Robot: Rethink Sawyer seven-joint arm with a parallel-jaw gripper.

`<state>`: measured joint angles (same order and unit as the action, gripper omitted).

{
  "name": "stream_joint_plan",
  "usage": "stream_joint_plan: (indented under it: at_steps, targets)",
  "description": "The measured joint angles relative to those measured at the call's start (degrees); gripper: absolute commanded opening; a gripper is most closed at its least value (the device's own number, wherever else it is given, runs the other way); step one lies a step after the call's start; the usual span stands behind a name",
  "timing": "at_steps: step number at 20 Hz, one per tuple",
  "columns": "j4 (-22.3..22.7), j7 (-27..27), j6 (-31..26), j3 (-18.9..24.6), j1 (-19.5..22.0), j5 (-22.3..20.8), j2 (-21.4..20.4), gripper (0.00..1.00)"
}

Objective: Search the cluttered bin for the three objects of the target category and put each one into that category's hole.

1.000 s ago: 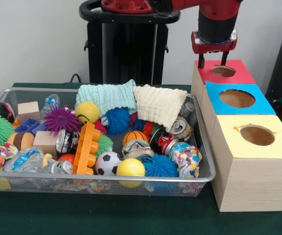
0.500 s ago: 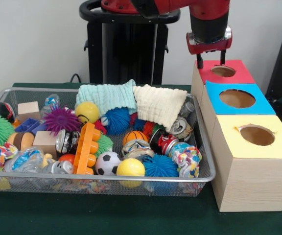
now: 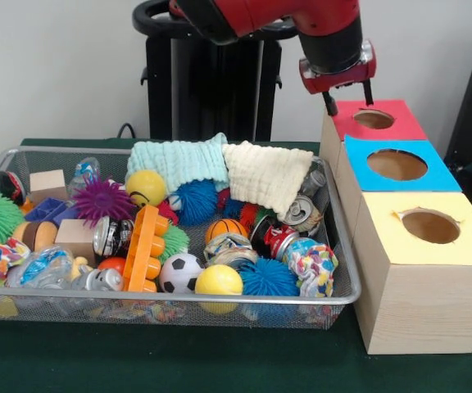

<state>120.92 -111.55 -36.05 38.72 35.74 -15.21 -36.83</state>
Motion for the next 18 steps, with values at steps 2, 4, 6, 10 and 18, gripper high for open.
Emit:
stream_joint_plan:
  at_steps: [2, 4, 6, 10, 18]
  targets:
    - [0.5, 0.0, 0.65, 1.39, 1.67, -0.64, 0.71, 1.0]
    - [0.93, 0.01, 1.3, 2.7, 3.26, -1.3, 1.41, 1.0]
    - [1.31, 0.01, 3.48, 4.79, 6.33, -2.9, 2.62, 1.0]
    - [0.47, 0.02, 9.59, 6.88, 10.22, -5.77, 3.84, 1.0]
    - [-2.27, 0.02, 24.4, 10.1, 15.69, -9.91, 5.04, 1.0]
